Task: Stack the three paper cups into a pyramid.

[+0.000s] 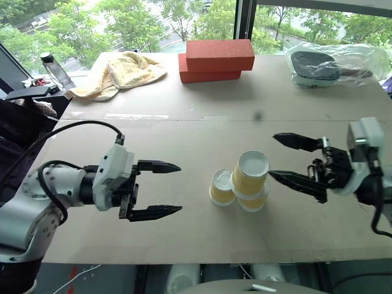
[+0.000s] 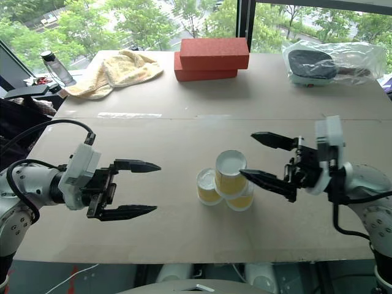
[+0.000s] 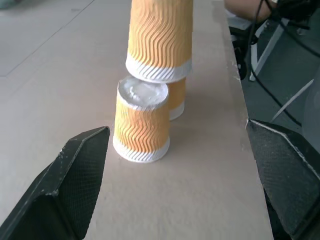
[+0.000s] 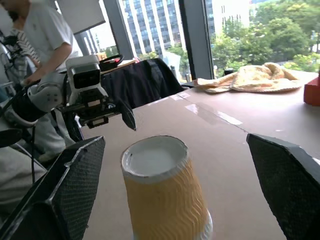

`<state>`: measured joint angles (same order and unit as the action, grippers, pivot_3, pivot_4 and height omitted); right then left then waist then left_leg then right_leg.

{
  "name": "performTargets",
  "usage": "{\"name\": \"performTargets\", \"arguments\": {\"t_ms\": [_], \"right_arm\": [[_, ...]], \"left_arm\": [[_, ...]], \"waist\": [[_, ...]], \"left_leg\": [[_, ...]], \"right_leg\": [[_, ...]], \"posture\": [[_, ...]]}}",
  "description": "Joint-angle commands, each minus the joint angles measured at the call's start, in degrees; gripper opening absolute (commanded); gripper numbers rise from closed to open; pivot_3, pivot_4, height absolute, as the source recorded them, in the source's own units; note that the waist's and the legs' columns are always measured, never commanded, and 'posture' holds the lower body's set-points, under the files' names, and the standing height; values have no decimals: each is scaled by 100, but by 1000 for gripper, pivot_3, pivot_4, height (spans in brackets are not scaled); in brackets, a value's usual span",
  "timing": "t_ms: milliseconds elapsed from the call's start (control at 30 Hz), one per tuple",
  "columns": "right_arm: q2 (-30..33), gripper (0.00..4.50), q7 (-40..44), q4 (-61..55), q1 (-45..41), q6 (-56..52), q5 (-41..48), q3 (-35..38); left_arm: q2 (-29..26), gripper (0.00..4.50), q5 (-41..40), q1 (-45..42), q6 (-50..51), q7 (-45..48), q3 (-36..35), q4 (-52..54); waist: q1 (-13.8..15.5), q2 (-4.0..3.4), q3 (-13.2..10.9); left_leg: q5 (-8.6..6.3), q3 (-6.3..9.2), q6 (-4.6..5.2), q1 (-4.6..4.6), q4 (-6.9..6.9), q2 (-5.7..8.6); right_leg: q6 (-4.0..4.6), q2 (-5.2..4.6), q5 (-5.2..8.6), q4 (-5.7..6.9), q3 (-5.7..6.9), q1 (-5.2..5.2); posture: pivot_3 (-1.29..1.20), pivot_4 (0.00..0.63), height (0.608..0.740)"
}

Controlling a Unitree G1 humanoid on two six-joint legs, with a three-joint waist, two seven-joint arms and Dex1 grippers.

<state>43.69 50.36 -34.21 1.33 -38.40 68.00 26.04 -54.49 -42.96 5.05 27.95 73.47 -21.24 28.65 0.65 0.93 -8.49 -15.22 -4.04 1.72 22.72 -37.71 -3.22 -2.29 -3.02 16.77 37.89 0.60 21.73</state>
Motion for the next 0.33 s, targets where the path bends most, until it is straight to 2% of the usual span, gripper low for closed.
{"name": "performTargets", "arguments": {"t_ms": [33, 100, 167, 233, 333], "right_arm": [[90, 4475, 533, 481, 788, 330, -447, 445], [-48, 4475, 1047, 1513, 1189, 1674, -2116, -251], [-218, 4475, 1167, 2457, 1121, 2613, -3148, -806], [-378, 4475, 1284, 3063, 885, 3246, -3626, -1053], [-578, 4475, 1399, 3552, 570, 3648, -3818, -1183]], "left_arm": [[265, 4500, 315, 391, -160, -490, -165, 71], [680, 4500, 1028, 676, -573, -1021, 336, -106], [1075, 4500, 1488, 821, -1004, -1247, 720, -375], [1433, 4500, 1733, 830, -1337, -1508, 868, -550], [1738, 4500, 2251, 842, -1772, -1978, 984, -805]], "waist": [[3, 3, 2], [4, 5, 20], [-6, 26, 26], [-31, 19, 20], [-47, 15, 19]], "left_leg": [[-1, 0, 1, -3, 0, 0], [-2, -1, 3, -14, 0, 2], [-3, -9, 5, -26, 1, 9], [-3, -24, 5, -25, -1, 10], [-3, -24, 5, -27, -7, 3]], "right_leg": [[0, 0, 0, 0, 0, -3], [1, 0, 0, -2, -5, -13], [1, 2, 1, -3, -14, -20], [1, 7, 1, 0, -14, -11], [2, 13, -1, 10, -16, -10]], "posture": [[0, 150, 730], [0, 150, 730], [0, 150, 730], [0, 150, 730], [0, 150, 730]]}}
